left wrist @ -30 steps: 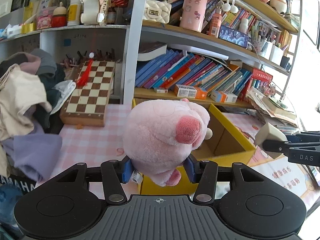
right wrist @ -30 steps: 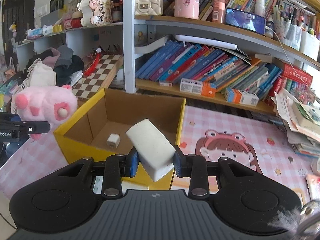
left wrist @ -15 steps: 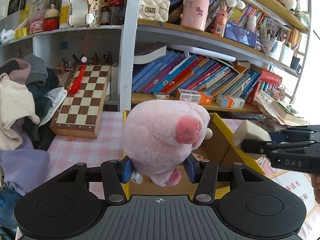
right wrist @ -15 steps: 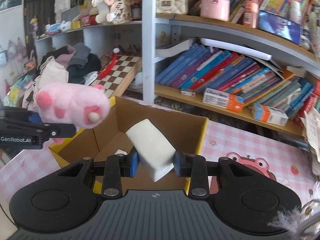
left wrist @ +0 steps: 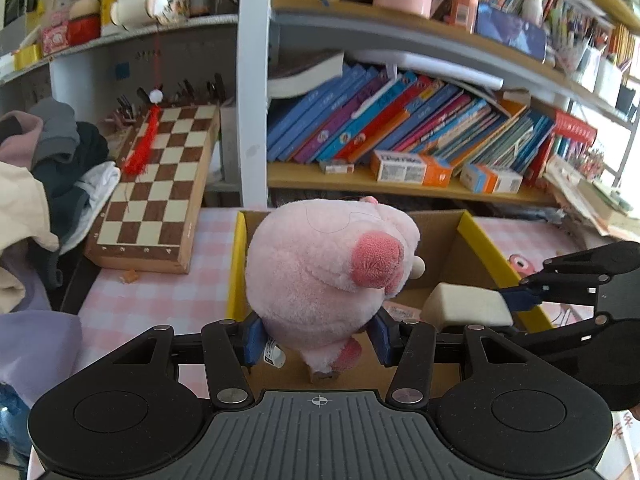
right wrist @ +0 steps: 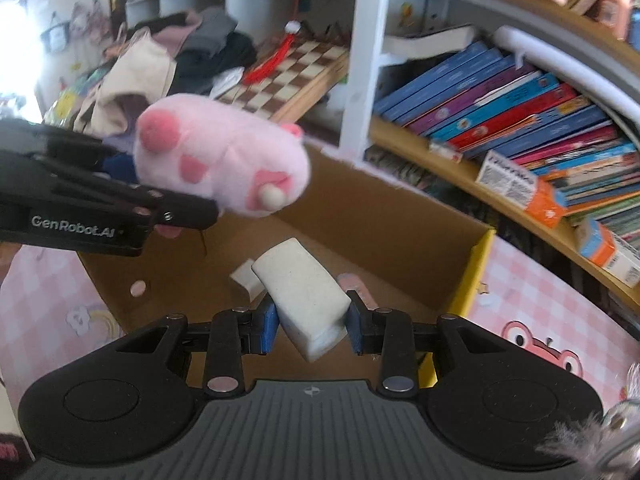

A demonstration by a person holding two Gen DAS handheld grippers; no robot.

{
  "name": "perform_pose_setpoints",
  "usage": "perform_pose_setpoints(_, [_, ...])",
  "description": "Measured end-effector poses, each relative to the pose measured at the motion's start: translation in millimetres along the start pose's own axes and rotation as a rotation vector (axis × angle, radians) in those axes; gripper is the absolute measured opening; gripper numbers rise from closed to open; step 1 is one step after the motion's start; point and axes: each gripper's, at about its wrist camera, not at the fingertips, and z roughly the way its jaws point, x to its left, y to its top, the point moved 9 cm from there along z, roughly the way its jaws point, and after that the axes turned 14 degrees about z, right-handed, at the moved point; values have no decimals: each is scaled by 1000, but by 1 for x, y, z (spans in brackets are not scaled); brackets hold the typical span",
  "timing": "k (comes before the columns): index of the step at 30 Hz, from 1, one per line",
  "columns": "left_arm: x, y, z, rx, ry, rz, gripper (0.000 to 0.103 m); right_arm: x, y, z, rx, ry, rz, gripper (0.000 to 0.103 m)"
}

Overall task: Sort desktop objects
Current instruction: 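Lower the plush into the yellow box and open the left tool while the right tool releases the block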

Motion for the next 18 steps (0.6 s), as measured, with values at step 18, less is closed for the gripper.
perform_pose_setpoints(18, [-18,-7,51,125,31,157,52,7,-20,39,199,84,-109,32])
